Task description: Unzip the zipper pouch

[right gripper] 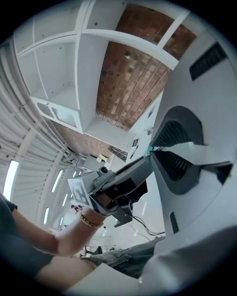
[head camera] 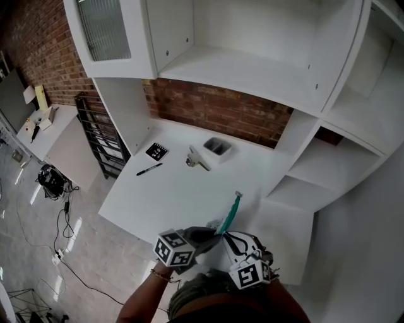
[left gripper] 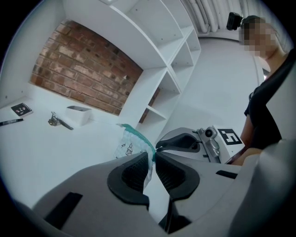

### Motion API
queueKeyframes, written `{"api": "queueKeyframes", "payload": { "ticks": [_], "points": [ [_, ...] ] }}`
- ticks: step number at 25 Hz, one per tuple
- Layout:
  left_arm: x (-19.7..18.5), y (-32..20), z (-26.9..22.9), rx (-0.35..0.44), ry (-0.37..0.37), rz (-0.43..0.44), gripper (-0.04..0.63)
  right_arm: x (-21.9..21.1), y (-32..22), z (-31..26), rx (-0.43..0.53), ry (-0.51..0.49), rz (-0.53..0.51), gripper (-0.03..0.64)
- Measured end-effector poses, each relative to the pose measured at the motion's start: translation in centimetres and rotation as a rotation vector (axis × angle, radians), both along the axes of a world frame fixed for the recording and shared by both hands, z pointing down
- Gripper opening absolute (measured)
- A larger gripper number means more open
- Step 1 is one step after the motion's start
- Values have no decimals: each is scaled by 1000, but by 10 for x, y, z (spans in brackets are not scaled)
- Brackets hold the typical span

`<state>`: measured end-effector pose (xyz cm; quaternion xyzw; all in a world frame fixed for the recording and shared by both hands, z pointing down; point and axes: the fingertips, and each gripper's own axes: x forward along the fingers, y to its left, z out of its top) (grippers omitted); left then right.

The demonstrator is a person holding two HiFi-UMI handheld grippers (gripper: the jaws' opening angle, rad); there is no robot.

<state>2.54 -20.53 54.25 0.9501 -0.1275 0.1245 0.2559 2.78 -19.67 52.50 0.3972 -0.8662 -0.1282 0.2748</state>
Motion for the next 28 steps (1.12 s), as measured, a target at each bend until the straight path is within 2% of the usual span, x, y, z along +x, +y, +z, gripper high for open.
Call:
{"api": "queueKeyframes", "payload": {
  "ticks": [3, 7, 16, 21, 24, 28],
  "points": [
    [-2, 2, -1, -16, 21, -9, 51, 2, 1, 7, -58, -72, -17, 26],
    [-4, 4, -2, -24, 32, -7, 51, 2, 1, 4, -185, -271, 8, 26],
    [-4, 6, -4, -19, 39, 5, 51, 3, 5, 4, -250, -346, 2, 6],
    [-4, 11, -7, -10, 47, 23, 46, 6, 5, 1, -314, -432, -4, 3],
    [-4, 13, -11, -2, 54, 39, 43, 6, 6, -6, -346, -499, 19, 3],
    [-3, 14, -14, 14, 43, 39, 38, 6, 4, -9, -346, -511, 47, 3]
  ]
}}
